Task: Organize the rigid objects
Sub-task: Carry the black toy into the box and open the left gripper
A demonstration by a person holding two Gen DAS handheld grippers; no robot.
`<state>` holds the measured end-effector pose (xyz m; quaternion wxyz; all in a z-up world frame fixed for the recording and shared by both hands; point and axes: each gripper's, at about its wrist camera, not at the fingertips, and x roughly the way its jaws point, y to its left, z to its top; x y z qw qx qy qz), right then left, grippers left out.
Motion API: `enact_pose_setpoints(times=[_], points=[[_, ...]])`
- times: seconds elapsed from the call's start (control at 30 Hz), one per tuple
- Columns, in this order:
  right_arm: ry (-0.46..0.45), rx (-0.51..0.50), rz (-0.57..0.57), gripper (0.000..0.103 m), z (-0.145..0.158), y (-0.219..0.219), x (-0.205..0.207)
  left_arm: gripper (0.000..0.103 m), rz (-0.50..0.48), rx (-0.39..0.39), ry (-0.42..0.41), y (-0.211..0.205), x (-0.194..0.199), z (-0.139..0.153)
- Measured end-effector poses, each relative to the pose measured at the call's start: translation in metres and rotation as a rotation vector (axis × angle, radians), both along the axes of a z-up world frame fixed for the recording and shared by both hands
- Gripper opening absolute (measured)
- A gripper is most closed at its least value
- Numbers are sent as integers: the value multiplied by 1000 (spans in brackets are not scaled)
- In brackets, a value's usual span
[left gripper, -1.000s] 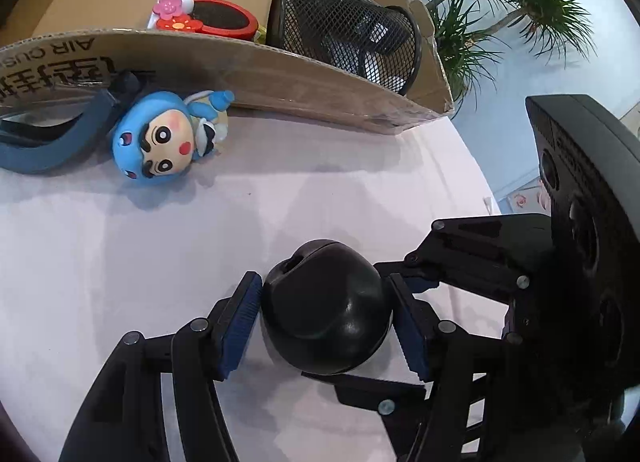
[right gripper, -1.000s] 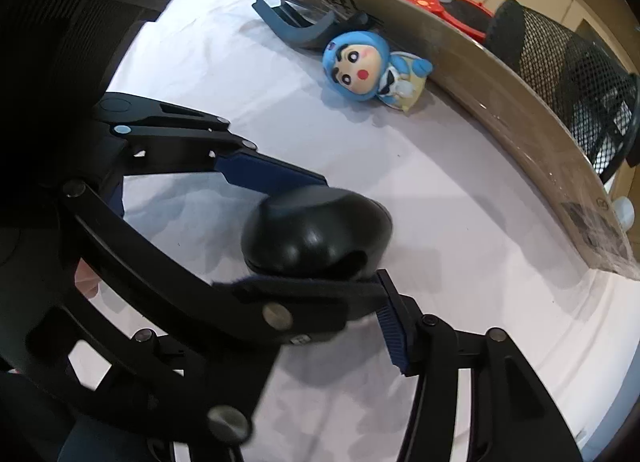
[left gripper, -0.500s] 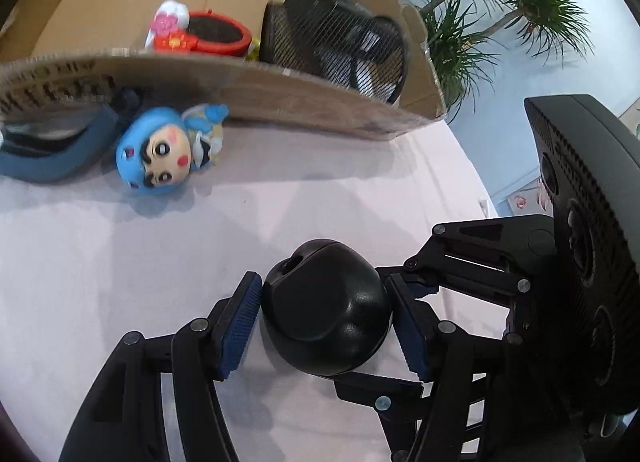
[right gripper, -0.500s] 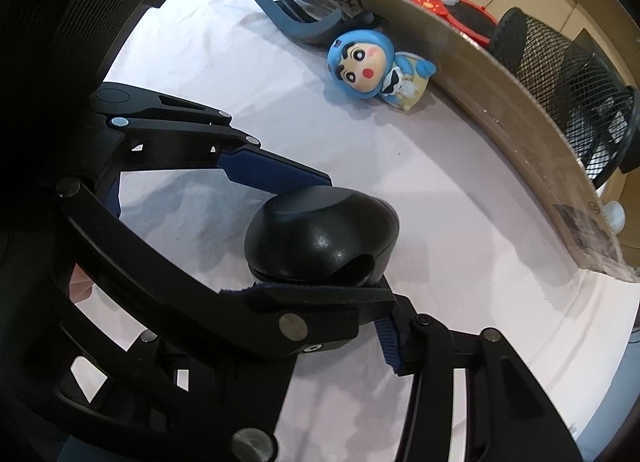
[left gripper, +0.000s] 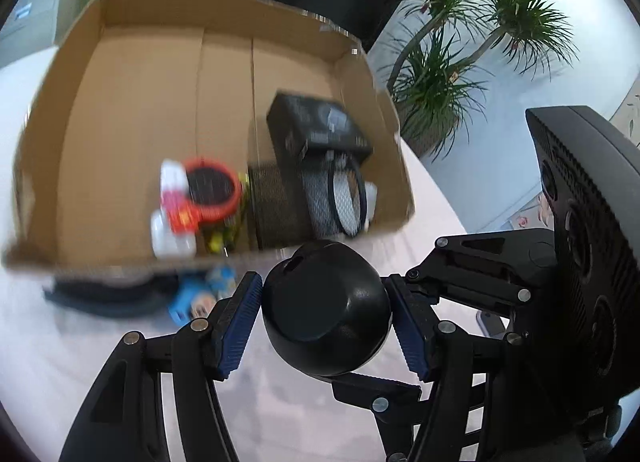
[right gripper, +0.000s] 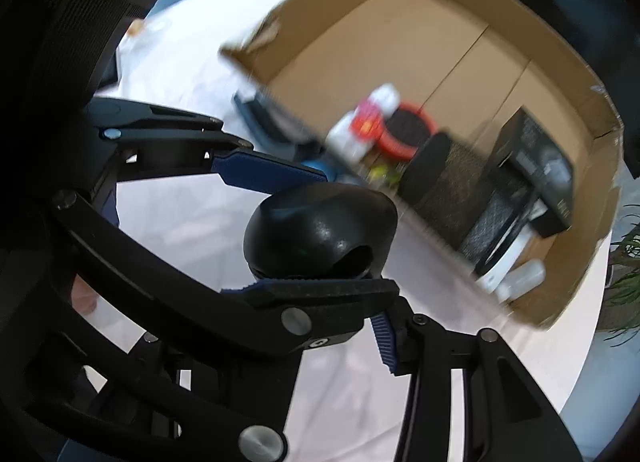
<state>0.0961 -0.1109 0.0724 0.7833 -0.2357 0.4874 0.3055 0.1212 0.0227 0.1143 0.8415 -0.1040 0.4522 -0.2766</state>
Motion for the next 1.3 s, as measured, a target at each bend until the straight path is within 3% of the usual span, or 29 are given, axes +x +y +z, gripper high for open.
enact_pose_setpoints(times=[0.27, 0.67, 0.93, 1.07, 1.13, 1.2, 1.3], points=[[-9, 61, -35, 42, 27, 9, 51, 62, 22, 27, -16, 19, 51, 30], [55, 63, -78, 42, -13, 44, 133, 60, 95, 4, 106, 60, 126, -14], [64, 17, -121, 42, -39, 49, 157, 60, 140, -45, 151, 58, 140, -43], [27, -12, -153, 43, -42, 48, 158, 63, 211, -44, 147, 56, 135, -47], [19, -12, -169, 44, -37, 43, 152, 63, 227, -44, 125, 54, 128, -42], [5, 4, -181, 53, -30, 35, 146, 64, 250, -28, 79, 53, 115, -32], [-17, 32, -198, 59, -15, 18, 129, 69, 261, -33, 28, 51, 96, -17]])
